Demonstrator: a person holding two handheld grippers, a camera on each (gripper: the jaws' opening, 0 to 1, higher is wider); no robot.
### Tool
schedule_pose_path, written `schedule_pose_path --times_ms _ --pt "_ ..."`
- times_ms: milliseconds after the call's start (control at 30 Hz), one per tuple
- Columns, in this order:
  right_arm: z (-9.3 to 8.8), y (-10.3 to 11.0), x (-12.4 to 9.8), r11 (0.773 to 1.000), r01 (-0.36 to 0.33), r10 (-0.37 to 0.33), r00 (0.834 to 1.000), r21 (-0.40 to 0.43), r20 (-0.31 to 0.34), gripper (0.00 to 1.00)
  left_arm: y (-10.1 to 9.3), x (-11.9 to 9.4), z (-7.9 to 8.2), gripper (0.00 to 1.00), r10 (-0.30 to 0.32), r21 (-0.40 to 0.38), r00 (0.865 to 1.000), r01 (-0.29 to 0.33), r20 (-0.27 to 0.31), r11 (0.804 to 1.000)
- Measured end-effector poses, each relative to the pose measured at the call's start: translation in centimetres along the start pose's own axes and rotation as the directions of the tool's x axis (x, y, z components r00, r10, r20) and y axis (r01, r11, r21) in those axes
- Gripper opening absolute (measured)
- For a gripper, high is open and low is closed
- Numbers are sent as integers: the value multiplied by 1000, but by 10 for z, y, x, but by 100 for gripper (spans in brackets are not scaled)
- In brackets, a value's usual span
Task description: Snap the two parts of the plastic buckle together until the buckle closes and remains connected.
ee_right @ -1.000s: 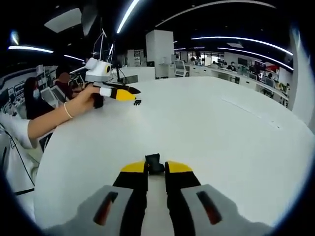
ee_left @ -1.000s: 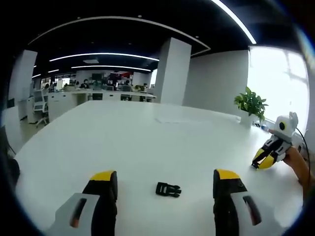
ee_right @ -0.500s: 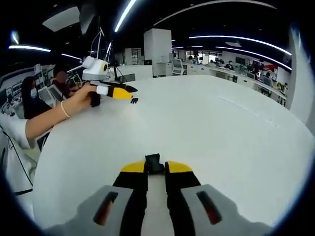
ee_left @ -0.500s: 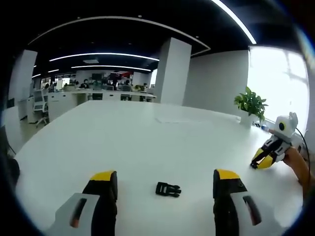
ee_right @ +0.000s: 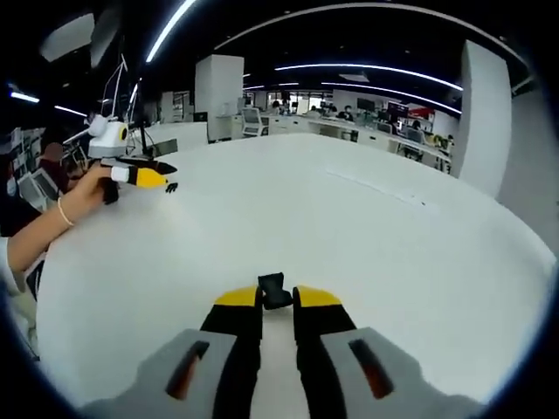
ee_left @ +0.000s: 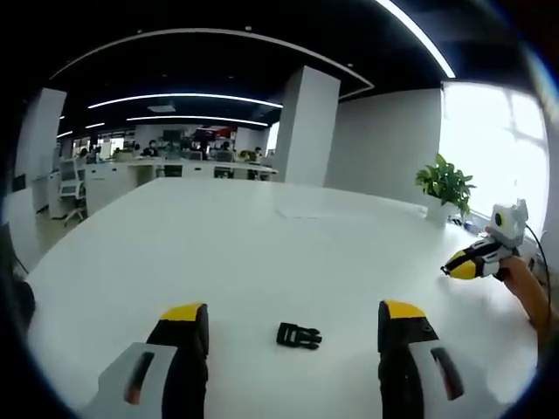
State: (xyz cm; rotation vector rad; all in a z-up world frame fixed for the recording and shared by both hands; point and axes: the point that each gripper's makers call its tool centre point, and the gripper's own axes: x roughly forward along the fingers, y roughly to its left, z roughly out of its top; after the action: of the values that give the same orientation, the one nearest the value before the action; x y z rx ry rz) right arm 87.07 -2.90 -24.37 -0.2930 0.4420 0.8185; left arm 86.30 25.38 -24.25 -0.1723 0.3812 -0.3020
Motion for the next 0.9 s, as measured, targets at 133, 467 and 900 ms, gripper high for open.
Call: schedule_pose_path --times_ms 133,467,900 --pt "-1 -3 -1 1000 18 -18 1000 7 -4 13 1 1 0 80 0 0 1000 0 -3 1000" --pt "-4 -16 -6 996 83 -83 996 39 -10 13 0 1 -1 80 -2 0 1000 2 -7 1000" --pt "-17 -45 -22 965 211 -208 978 154 -35 13 0 2 -3 80 1 4 1000 -1 -17 1000"
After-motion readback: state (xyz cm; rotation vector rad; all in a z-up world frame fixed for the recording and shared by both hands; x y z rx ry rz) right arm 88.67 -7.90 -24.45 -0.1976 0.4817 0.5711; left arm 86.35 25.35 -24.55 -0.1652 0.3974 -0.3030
